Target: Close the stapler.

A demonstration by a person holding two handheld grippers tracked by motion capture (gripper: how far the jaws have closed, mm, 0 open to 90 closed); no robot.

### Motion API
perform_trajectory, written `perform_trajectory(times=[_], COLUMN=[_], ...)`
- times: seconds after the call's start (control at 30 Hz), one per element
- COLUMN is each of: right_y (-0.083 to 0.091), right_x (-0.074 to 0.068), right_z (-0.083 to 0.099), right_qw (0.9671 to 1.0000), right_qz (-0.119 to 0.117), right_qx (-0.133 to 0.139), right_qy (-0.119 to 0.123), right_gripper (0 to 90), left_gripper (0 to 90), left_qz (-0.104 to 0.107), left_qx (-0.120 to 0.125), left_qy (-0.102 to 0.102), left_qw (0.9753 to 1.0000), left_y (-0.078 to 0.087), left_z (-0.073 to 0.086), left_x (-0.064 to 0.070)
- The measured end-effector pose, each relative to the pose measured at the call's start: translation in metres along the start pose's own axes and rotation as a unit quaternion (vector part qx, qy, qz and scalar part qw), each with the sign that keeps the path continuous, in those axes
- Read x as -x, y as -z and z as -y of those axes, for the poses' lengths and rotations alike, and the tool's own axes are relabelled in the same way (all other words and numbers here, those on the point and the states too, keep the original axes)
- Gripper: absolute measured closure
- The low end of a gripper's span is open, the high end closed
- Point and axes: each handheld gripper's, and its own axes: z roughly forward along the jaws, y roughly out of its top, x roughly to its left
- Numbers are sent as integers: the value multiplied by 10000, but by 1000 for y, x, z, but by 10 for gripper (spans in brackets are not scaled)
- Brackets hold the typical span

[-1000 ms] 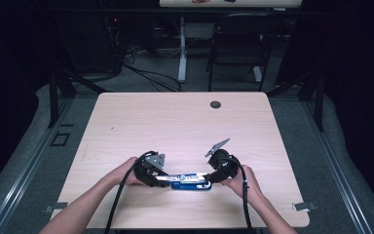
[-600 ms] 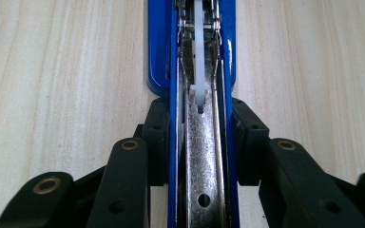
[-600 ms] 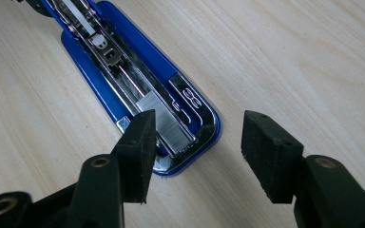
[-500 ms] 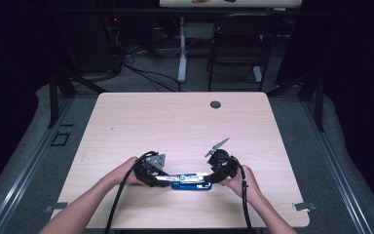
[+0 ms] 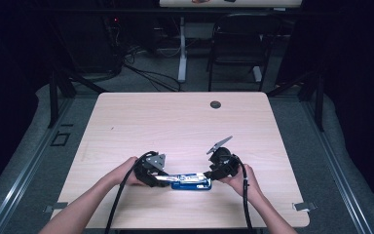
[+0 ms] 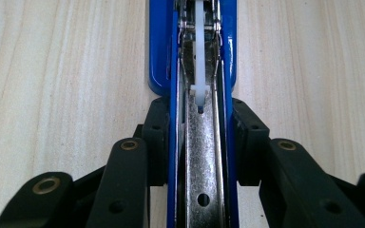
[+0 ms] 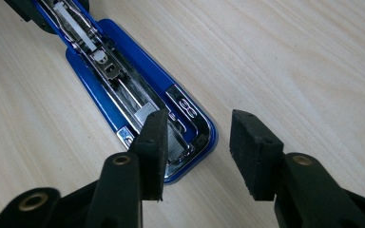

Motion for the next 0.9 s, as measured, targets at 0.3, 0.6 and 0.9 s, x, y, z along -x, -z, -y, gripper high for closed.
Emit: perform_trajectory(times=[0.3,0.6,0.9], right_y=[-3,-12,-31], right_x=[-10,-28,-43], right_z=[-5,-14,-25], right_qw=[9997,9971,9948], right_qz=[-40,-232,-430], right_qx=[193,428,407], right_qy=[168,579,831], right_gripper=[621,754,757], left_gripper=[652,657,656], left_qz=[-149,-213,-267], left_qx=[-45,-109,-259], left_qy=[-45,-124,-136], left_qw=[9999,9996,9992], left_y=[4,8,11], left_z=[-3,-8,-15], left_x=[4,6,8])
